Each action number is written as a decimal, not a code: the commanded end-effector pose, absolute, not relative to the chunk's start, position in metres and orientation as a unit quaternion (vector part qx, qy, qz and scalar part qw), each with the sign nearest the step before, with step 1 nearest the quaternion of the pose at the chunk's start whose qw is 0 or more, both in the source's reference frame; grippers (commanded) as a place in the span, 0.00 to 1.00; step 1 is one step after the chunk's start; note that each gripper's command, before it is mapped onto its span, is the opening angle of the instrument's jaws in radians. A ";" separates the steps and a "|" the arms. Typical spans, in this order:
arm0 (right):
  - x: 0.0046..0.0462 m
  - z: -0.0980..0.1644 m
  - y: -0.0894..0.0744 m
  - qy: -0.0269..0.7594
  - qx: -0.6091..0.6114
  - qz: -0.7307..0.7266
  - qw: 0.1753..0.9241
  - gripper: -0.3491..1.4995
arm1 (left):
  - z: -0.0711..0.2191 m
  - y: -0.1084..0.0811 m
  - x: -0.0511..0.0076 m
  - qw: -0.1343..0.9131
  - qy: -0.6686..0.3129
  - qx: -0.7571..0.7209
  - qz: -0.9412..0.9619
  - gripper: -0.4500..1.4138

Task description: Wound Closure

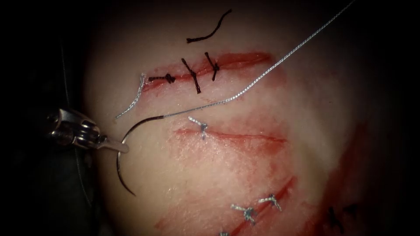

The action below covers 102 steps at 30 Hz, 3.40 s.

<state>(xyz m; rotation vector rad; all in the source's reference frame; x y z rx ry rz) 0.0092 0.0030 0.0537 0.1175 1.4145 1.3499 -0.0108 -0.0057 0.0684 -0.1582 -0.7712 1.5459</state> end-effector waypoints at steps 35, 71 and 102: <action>0.0148 0.045 -0.001 0.618 0.075 0.519 0.586 0.95 | 0.063 0.004 -0.0112 0.677 -0.376 -0.257 0.577 0.00; 0.0270 0.047 -0.014 0.596 0.255 0.494 0.579 0.62 | 0.060 -0.001 -0.0230 0.526 -0.640 -0.373 0.418 0.00; 0.0286 0.047 -0.014 0.593 0.247 0.489 0.591 0.00 | 0.060 -0.001 -0.0260 0.519 -0.605 -0.426 0.428 0.82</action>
